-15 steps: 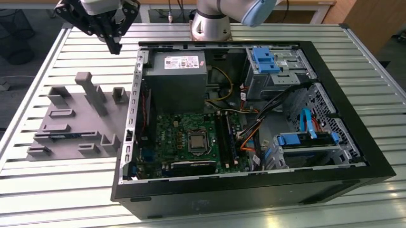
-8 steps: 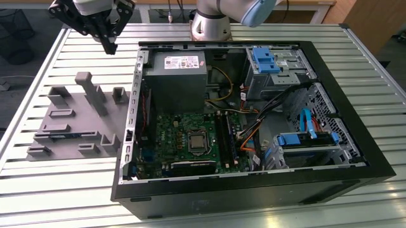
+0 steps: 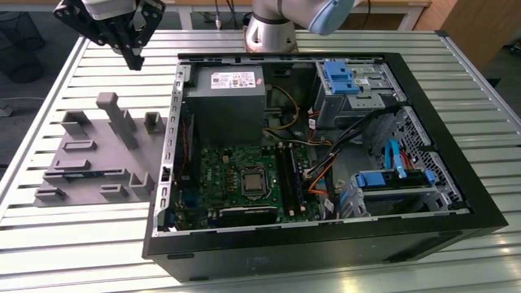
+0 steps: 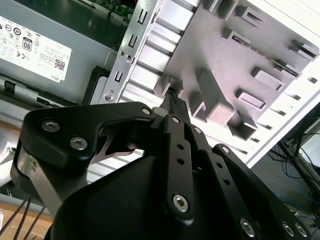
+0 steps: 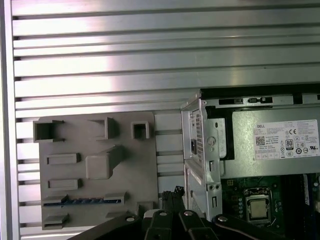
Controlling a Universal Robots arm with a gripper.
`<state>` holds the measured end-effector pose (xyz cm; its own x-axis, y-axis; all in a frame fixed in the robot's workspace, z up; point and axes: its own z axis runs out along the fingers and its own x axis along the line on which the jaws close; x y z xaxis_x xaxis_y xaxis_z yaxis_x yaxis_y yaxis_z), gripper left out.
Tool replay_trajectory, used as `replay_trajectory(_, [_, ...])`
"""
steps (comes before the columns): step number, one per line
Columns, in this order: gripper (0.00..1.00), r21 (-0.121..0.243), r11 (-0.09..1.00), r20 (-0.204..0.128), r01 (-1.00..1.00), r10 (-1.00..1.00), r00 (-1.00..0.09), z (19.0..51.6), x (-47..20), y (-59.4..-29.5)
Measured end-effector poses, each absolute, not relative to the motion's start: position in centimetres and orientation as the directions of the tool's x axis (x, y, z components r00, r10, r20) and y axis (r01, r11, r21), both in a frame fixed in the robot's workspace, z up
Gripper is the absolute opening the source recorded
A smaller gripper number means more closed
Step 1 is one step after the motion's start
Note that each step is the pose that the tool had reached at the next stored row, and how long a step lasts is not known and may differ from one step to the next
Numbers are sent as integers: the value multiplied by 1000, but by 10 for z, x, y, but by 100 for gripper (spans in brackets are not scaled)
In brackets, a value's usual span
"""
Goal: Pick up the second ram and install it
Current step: 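Reach for the second ram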
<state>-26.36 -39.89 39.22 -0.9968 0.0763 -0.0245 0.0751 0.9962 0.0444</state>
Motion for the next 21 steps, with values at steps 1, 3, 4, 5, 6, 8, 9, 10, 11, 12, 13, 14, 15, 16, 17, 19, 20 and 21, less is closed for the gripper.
replay_trajectory(1, [11,44,996,-24,75,76,-997,392,-265,-399])
replay_trajectory(3, [11,44,996,-24,75,76,-997,392,-267,-399])
replay_trajectory(4, [11,44,996,-24,75,76,-997,392,-268,-399])
replay_trajectory(5, [11,44,996,-24,75,76,-997,392,-270,-399])
replay_trajectory(6, [11,44,996,-24,75,76,-997,392,-271,-399])
replay_trajectory(8, [11,44,996,-25,75,76,-997,392,-274,-399])
replay_trajectory(9, [11,44,996,-24,75,76,-997,392,-275,-399])
replay_trajectory(10, [11,44,996,-25,75,76,-997,392,-276,-399])
replay_trajectory(11, [11,44,996,-24,75,76,-997,392,-277,-399])
replay_trajectory(12, [11,44,996,-24,75,76,-997,392,-278,-399])
replay_trajectory(13, [11,44,996,-24,75,76,-997,392,-280,-399])
replay_trajectory(14, [11,44,996,-24,75,76,-997,392,-281,-399])
replay_trajectory(15, [11,44,996,-24,75,76,-997,392,-282,-399])
replay_trajectory(16, [11,44,996,-24,75,76,-997,392,-283,-399])
replay_trajectory(17, [11,44,996,-24,75,76,-997,392,-284,-399])
replay_trajectory(19, [11,44,996,-25,75,76,-997,392,-286,-399])
replay_trajectory(20, [11,44,996,-25,75,76,-997,392,-287,-399])
replay_trajectory(21, [11,44,996,-25,75,76,-997,392,-289,-399])
